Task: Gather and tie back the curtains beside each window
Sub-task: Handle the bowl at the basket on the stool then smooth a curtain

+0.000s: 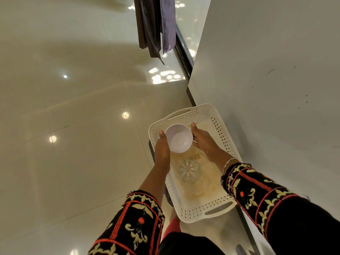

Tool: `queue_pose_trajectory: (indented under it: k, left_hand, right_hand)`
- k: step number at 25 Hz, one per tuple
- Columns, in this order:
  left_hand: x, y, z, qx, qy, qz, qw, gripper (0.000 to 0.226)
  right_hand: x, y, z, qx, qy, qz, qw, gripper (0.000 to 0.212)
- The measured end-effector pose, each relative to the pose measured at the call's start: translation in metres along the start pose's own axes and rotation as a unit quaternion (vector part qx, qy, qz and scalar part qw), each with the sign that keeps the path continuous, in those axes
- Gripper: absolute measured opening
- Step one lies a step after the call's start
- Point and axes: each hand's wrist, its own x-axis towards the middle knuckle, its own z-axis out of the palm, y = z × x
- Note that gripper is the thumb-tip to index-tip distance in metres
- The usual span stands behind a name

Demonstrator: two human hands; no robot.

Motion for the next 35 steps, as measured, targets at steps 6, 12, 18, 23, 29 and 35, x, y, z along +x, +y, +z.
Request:
queue_pose_trajectory:
  k: [6,12,18,23,29,35]
  left_hand:
    - [0.010,-0.003,0.008,0.009,-0.031,-0.023,0.999,0.060]
    - [0.017,-0.004,0.015,0.028,-0.038,-0.016,0.999,0.058]
    - [0.016,-0.008,0.018,0.037,-0.052,-0.022,0.998,0.064]
    - [0.013,-0.012,0.018,0.078,-0.072,-0.007,0.994,0.066]
    - [-0.006,-0.011,0.008,0.253,-0.074,0.150,0.953,0.052]
    - [-0.040,-0.025,-0.005,0.482,-0.060,0.214,0.847,0.060]
  right_hand:
    - [0.007,0.010,-0.011,0.019,0.039,0.012,0.999,0.049]
    - [0.014,0.008,-0.019,0.017,0.054,0.019,0.998,0.045]
    - [0.013,0.011,-0.027,0.008,0.064,0.021,0.998,0.051]
    - [0.010,0.016,-0.032,0.010,0.044,0.015,0.999,0.061]
    - [-0.009,0.022,-0.030,-0.142,0.089,-0.042,0.985,0.061]
    - [-0.054,0.037,-0.027,-0.384,0.134,-0.134,0.904,0.058]
